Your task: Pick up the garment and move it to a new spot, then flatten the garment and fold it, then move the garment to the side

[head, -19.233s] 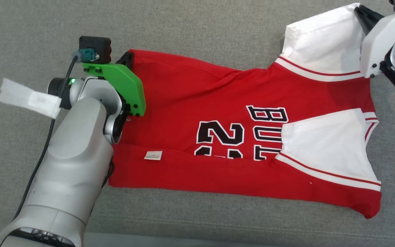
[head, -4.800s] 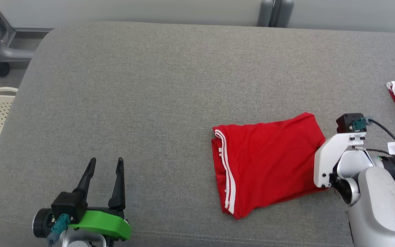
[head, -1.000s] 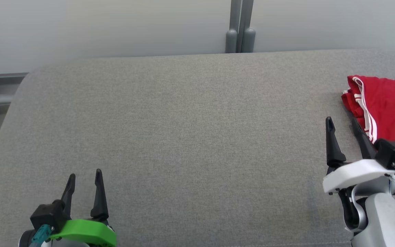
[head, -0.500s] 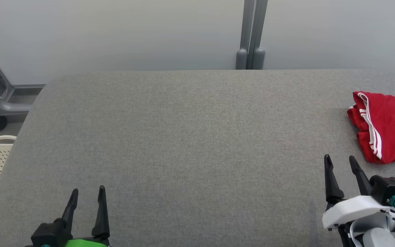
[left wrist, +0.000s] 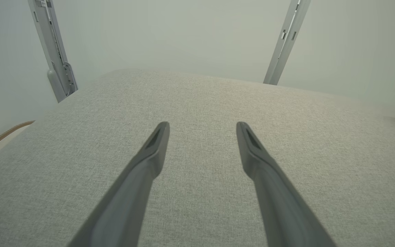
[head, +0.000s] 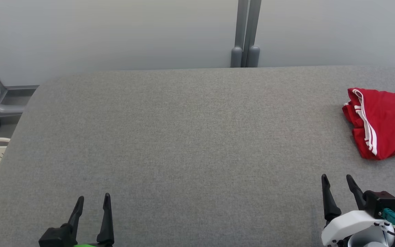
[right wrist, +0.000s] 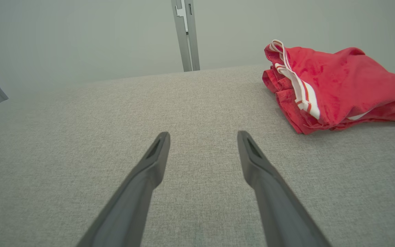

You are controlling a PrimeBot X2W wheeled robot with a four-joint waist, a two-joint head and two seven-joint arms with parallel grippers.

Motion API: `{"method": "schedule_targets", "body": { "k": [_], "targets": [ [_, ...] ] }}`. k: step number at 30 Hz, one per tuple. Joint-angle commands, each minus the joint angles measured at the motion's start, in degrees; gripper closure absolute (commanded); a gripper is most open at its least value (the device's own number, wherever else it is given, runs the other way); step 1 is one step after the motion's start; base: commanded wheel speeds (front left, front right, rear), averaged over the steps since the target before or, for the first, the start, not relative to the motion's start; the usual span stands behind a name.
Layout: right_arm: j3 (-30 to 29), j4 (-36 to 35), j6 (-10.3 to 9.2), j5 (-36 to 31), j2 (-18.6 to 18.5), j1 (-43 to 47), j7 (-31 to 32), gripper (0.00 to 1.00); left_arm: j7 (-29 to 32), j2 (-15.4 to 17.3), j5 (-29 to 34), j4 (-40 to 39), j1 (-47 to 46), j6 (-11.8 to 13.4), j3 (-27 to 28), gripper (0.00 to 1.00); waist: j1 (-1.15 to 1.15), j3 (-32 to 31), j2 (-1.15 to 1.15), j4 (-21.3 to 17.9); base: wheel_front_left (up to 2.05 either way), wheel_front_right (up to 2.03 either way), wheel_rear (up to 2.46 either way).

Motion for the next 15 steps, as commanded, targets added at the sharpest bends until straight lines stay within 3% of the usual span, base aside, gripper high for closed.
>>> {"method": "schedule_targets", "body": {
  "k": [1, 15],
  "targets": [
    [0.0, 0.1, -0.06, 0.2, -0.1, 0.3, -0.3, 0.00, -0.2, -0.2, 0.3, 0.1, 0.8, -0.2, 0.1, 0.00, 0.00, 0.3, 0.00, -0.4, 0.00, 0.00, 0.00],
    [0.1, 0.1, -0.06, 0.3, -0.1, -0.6, -0.6, 0.00, -0.2, -0.8, 0.8, 1.0, -0.9, -0.8, 0.8, 0.00, 0.00, 2.0, 0.00, -1.0, 0.00, 0.00, 0.00]
  ]
}}
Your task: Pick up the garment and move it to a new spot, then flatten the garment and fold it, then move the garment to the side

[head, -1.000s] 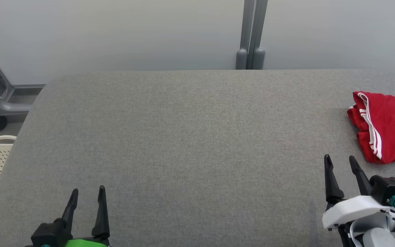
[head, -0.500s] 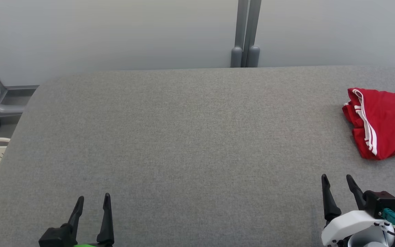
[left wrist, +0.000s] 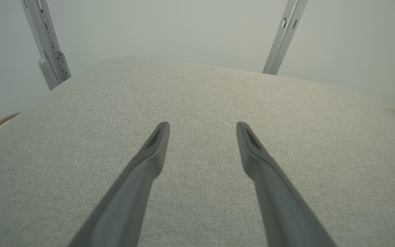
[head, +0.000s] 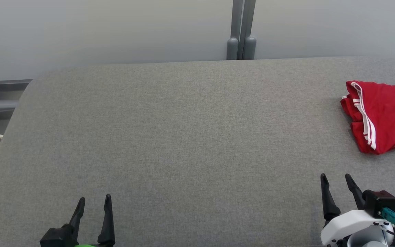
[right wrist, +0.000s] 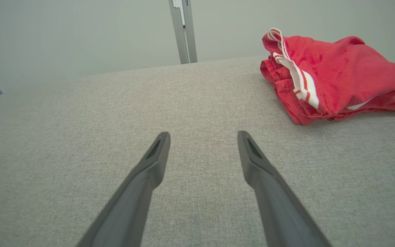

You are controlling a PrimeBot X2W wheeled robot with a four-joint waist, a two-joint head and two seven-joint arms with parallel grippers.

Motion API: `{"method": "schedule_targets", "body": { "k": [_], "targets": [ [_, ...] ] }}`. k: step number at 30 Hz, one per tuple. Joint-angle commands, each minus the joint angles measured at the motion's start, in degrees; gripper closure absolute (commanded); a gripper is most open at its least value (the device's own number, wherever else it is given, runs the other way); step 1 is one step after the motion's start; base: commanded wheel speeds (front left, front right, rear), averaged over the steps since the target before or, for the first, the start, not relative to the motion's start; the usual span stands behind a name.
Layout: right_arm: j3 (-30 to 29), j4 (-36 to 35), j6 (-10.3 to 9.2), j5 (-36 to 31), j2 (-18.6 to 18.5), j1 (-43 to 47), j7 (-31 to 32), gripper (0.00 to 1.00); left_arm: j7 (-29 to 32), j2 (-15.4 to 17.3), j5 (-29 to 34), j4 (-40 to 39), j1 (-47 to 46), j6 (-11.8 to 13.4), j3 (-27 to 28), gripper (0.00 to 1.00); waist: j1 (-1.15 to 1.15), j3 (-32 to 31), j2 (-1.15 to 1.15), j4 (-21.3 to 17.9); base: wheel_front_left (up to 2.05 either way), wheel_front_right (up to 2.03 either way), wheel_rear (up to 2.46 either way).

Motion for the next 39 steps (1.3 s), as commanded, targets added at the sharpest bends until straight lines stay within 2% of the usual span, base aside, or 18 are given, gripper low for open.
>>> {"method": "schedule_targets", "body": {
  "k": [1, 16, 17, 22, 39],
  "targets": [
    [0.1, 0.0, -0.06, 0.3, -0.1, -0.5, -0.5, 0.00, -0.2, 0.0, 0.5, 0.0, -0.8, -0.2, 0.3, 0.00, 0.00, 0.1, 0.00, 0.0, 0.00, 0.00, 0.00],
    [-0.1, -0.1, -0.06, -0.6, -0.1, -0.5, -0.1, 0.00, -0.2, -0.2, 1.3, 0.3, -1.3, -0.6, 0.4, 0.00, 0.00, 0.7, 0.00, 0.6, 0.00, 0.00, 0.00],
    [-0.1, -0.1, 0.00, -0.8, 0.0, -0.2, -0.1, 1.00, 0.0, -0.2, 1.0, 0.3, -0.8, -0.4, 0.2, 1.00, 0.00, 0.7, 0.00, 0.6, 0.00, 0.00, 0.00],
    [-0.2, 2.0, 0.01, 0.1, 0.5, 0.5, 0.5, 1.00, 0.6, -0.5, 0.1, 2.1, 0.0, -0.4, 0.1, 1.00, 0.00, 0.7, 0.00, 0.6, 0.00, 0.00, 0.00],
    [0.3, -1.3, 0.00, 19.1, 0.3, 0.5, 4.0, 1.00, 6.0, -0.5, -17.3, 0.6, -2.1, -0.2, 2.4, 1.00, 0.00, 0.6, 0.00, 0.5, 0.00, 0.00, 0.00]
  ]
}}
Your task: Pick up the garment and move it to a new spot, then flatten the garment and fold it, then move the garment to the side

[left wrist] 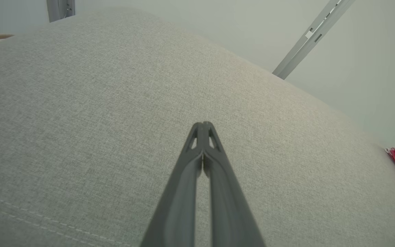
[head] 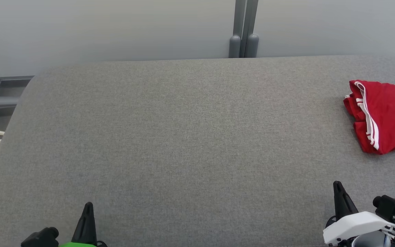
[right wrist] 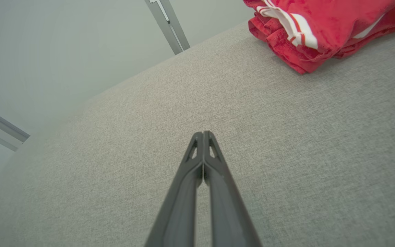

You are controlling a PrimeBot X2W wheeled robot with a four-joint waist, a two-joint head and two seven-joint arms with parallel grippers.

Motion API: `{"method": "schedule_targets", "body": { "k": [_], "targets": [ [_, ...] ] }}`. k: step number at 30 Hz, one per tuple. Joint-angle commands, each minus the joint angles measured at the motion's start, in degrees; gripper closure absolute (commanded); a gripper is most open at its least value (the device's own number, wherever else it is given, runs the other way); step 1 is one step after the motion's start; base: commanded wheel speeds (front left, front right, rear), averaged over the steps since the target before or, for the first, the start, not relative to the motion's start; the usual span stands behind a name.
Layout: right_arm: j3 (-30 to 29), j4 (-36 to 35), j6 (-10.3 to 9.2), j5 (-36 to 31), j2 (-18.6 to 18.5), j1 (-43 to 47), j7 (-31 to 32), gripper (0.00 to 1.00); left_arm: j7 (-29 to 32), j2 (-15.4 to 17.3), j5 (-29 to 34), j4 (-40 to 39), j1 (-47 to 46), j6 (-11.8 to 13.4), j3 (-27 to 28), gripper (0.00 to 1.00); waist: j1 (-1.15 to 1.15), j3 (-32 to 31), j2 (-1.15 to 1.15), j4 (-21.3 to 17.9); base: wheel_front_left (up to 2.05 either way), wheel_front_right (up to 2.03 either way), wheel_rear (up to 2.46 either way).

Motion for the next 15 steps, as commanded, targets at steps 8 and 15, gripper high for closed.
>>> {"method": "schedule_targets", "body": {
  "k": [8, 15],
  "targets": [
    [0.2, -2.5, -0.01, 8.8, -0.4, -0.6, 1.5, 1.00, 2.3, 0.2, -8.2, -1.8, -2.6, 0.3, 1.3, 1.00, 0.00, 0.0, 0.00, -0.1, 0.00, 0.00, 0.00],
    [0.4, -3.5, -0.01, 15.0, -0.5, -0.6, 2.7, 1.00, 4.0, 0.2, -13.9, -2.4, -3.2, 0.4, 2.1, 1.00, 0.00, -0.1, 0.00, -0.1, 0.00, 0.00, 0.00]
  ]
}}
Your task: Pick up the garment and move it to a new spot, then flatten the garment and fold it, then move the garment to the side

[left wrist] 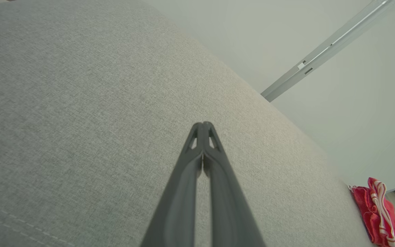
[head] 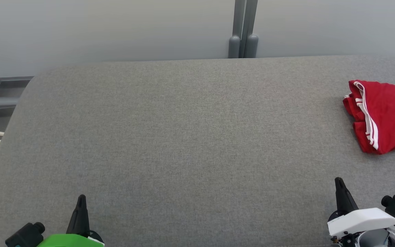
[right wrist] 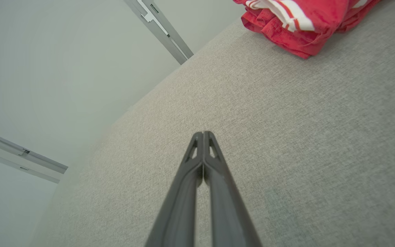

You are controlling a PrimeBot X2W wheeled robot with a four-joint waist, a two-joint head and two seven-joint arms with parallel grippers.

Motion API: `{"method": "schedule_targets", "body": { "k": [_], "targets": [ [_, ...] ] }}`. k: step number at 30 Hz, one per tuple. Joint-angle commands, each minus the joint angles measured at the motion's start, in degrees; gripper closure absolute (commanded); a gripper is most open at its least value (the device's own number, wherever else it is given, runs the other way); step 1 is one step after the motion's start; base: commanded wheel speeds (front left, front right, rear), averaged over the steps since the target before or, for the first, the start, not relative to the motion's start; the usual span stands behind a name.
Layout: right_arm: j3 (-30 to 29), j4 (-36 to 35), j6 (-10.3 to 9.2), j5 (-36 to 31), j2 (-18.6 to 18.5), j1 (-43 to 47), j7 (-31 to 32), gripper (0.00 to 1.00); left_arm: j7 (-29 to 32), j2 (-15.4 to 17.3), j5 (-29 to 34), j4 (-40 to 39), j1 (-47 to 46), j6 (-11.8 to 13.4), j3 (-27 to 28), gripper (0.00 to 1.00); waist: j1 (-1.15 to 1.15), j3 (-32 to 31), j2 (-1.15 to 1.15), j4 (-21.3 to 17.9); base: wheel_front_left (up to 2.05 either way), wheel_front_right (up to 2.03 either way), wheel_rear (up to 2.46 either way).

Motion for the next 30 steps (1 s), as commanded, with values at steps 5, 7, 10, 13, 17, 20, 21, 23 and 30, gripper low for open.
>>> {"method": "schedule_targets", "body": {
  "k": [5, 7, 10, 13, 17, 20, 21, 23, 30],
  "targets": [
    [0.1, -1.8, 0.00, 5.2, -0.4, -0.6, 1.0, 1.00, 1.4, 0.2, -4.6, -1.3, -1.9, 0.2, 0.9, 1.00, 0.00, 0.0, 0.00, 0.0, 0.00, 0.00, 0.00],
    [0.1, -2.0, 0.00, 6.8, -0.4, -0.7, 1.3, 1.00, 1.9, 0.2, -6.2, -1.4, -2.1, 0.2, 1.1, 1.00, 0.00, 0.0, 0.00, 0.0, 0.00, 0.00, 0.00],
    [0.2, -2.4, -0.01, 9.2, -0.5, -0.7, 1.7, 1.00, 2.5, 0.2, -8.3, -1.6, -2.4, 0.3, 1.3, 1.00, 0.00, -0.1, 0.00, -0.1, 0.00, 0.00, 0.00],
    [0.3, -2.8, -0.01, 11.5, -0.5, -0.7, 2.1, 1.00, 3.2, 0.2, -10.5, -1.8, -2.6, 0.3, 1.6, 1.00, 0.00, -0.1, 0.00, -0.1, 0.00, 0.00, 0.00],
    [0.3, -3.3, 0.00, 14.4, -0.5, -0.7, 2.7, 1.00, 4.0, 0.2, -13.2, -2.1, -2.9, 0.3, 2.0, 1.00, 0.00, -0.1, 0.00, -0.1, 0.00, 0.00, 0.00],
    [0.4, -3.6, -0.01, 16.6, -0.6, -0.7, 3.1, 1.00, 4.6, 0.2, -15.1, -2.2, -3.2, 0.4, 2.3, 1.00, 0.00, -0.1, 0.00, -0.1, 0.00, 0.00, 0.00],
    [0.4, -3.7, 0.00, 17.3, -0.6, -0.7, 3.2, 1.00, 4.9, 0.2, -15.7, -2.3, -3.2, 0.4, 2.4, 1.00, 0.00, -0.1, 0.00, -0.1, 0.00, 0.00, 0.00],
    [0.4, -4.0, 0.00, 18.7, -0.6, -0.8, 3.5, 1.00, 5.2, 0.2, -17.1, -2.4, -3.4, 0.4, 2.5, 1.00, 0.00, -0.1, 0.00, -0.2, 0.00, 0.00, 0.00],
    [0.6, -4.7, 0.00, 23.3, -0.6, -0.8, 4.4, 1.00, 6.6, 0.2, -21.3, -2.8, -3.9, 0.5, 3.1, 1.00, 0.00, -0.2, 0.00, -0.2, 0.00, 0.00, 0.00]
  ]
}}
